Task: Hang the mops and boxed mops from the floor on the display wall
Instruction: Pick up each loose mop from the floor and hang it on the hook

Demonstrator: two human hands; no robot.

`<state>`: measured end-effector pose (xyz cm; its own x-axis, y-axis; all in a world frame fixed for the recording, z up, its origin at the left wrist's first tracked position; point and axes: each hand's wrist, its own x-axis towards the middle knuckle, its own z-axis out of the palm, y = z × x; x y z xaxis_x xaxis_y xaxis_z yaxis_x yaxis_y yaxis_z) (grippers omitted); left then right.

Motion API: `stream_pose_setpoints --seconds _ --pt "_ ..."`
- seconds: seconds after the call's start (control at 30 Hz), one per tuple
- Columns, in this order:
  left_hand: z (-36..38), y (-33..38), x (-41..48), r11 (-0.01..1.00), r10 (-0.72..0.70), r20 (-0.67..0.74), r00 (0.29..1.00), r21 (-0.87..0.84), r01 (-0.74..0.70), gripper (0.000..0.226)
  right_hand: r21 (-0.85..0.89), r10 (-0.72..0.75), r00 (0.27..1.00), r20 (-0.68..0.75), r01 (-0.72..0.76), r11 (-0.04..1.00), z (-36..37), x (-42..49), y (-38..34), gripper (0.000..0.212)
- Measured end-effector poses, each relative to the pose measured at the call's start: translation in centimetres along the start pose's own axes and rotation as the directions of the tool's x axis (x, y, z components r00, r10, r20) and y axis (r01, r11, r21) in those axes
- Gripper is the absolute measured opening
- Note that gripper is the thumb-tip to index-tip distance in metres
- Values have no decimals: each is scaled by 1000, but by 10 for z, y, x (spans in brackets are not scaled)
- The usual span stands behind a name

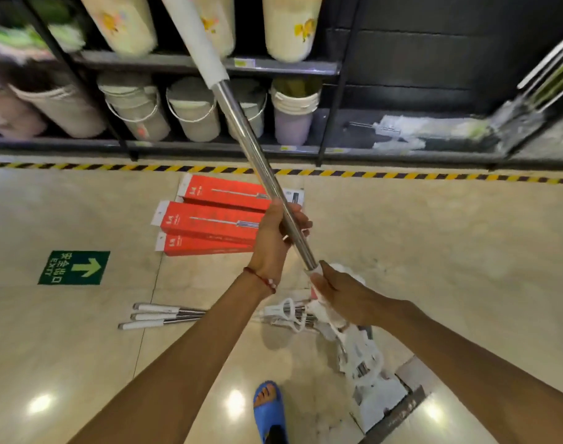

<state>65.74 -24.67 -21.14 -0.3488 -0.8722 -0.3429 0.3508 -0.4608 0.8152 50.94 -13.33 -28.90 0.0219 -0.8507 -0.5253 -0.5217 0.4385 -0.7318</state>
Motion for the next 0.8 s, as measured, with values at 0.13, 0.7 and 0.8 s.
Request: stream_pose_setpoints --seconds 0.13,0.7,0.8 --pt "83 11 -36 999 3 147 989 37 -9 55 71 -64 985 -160 77 995 -32 -83 -12 32" --pt "384 -28 -237 931 275 411 869 113 -348 52 117 -172 891 -421 241 963 -150 -363 84 36" --pt "414 -33 -252 945 248 417 874 94 -313 55 62 -184 891 -415 229 971 -172 -391 99 32"
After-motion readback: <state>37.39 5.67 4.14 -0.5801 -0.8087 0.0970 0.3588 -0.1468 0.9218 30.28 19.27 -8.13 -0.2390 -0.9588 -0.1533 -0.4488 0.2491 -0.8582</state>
